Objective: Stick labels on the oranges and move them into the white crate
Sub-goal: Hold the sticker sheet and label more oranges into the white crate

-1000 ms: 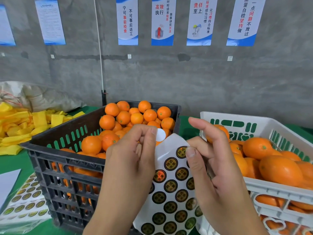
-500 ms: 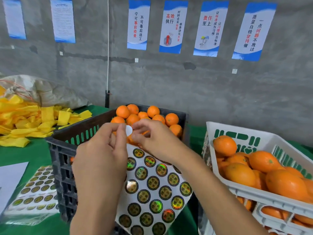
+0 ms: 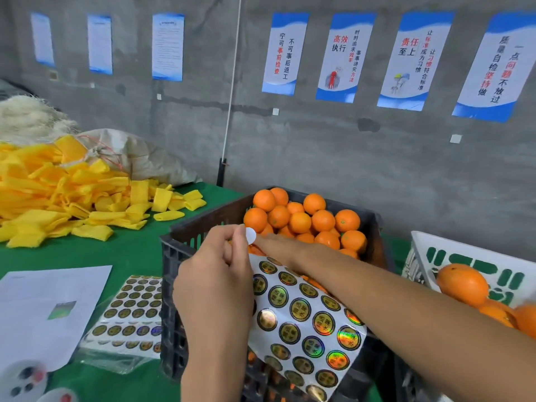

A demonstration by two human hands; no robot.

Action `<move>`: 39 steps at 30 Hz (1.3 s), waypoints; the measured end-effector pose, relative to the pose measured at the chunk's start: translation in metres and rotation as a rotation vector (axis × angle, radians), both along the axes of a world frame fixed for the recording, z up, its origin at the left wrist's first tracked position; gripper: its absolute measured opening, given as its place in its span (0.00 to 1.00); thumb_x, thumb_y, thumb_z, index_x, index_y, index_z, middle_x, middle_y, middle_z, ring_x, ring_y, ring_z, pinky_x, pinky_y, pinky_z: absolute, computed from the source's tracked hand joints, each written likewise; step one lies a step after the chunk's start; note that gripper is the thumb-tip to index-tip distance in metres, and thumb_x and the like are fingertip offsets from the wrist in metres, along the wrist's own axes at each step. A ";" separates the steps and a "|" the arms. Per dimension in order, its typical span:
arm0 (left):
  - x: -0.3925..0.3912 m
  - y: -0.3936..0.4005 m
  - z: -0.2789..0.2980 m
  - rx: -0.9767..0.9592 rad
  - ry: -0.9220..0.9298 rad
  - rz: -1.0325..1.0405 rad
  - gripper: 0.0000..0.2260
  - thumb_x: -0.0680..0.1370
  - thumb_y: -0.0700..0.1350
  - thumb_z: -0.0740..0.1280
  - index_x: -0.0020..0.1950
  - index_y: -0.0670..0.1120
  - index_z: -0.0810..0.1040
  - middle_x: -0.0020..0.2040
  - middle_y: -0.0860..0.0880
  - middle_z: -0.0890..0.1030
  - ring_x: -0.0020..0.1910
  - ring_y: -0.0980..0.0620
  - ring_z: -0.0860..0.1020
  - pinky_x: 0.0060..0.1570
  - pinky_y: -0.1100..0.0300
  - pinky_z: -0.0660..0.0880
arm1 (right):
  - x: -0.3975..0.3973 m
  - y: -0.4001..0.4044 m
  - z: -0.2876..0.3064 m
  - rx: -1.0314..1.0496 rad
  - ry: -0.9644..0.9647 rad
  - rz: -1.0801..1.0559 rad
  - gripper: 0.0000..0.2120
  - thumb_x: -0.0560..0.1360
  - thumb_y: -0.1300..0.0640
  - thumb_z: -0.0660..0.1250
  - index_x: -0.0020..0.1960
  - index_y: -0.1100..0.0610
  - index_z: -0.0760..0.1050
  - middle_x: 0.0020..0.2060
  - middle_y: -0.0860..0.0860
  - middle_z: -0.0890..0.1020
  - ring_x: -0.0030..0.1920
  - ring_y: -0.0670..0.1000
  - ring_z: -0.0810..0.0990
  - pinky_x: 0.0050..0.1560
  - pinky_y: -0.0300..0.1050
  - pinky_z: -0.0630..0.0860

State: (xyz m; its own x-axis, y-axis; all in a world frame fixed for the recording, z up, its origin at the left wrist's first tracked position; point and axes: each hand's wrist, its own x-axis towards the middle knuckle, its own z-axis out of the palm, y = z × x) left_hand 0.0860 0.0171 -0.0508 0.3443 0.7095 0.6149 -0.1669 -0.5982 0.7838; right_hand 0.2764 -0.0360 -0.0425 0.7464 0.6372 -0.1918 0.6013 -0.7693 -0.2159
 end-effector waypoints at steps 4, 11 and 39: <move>0.001 0.003 -0.002 -0.006 -0.019 -0.026 0.10 0.81 0.54 0.65 0.47 0.52 0.84 0.28 0.55 0.77 0.31 0.45 0.77 0.31 0.52 0.73 | -0.004 0.001 0.000 0.116 -0.010 -0.021 0.11 0.85 0.47 0.59 0.62 0.52 0.73 0.59 0.55 0.77 0.59 0.57 0.75 0.63 0.51 0.71; 0.003 -0.002 -0.001 -0.014 0.001 0.007 0.09 0.80 0.57 0.65 0.41 0.58 0.78 0.24 0.56 0.72 0.28 0.53 0.73 0.28 0.57 0.65 | -0.035 -0.028 0.053 0.751 -0.061 -0.240 0.31 0.76 0.44 0.73 0.75 0.50 0.67 0.58 0.51 0.82 0.51 0.54 0.86 0.57 0.52 0.82; -0.023 -0.128 0.010 0.422 0.060 -0.835 0.20 0.79 0.65 0.61 0.71 0.69 0.73 0.27 0.60 0.77 0.26 0.64 0.72 0.27 0.65 0.70 | -0.199 -0.240 -0.010 1.554 -0.296 -0.395 0.34 0.60 0.32 0.78 0.65 0.31 0.75 0.50 0.41 0.86 0.45 0.47 0.86 0.49 0.50 0.85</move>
State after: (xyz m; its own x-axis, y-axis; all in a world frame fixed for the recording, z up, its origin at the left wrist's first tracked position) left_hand 0.0630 -0.1113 -0.0403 0.6815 -0.0593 0.7294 -0.6366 -0.5396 0.5509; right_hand 0.0771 -0.2758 -0.0526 0.7929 -0.1595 0.5881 0.5899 -0.0409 -0.8064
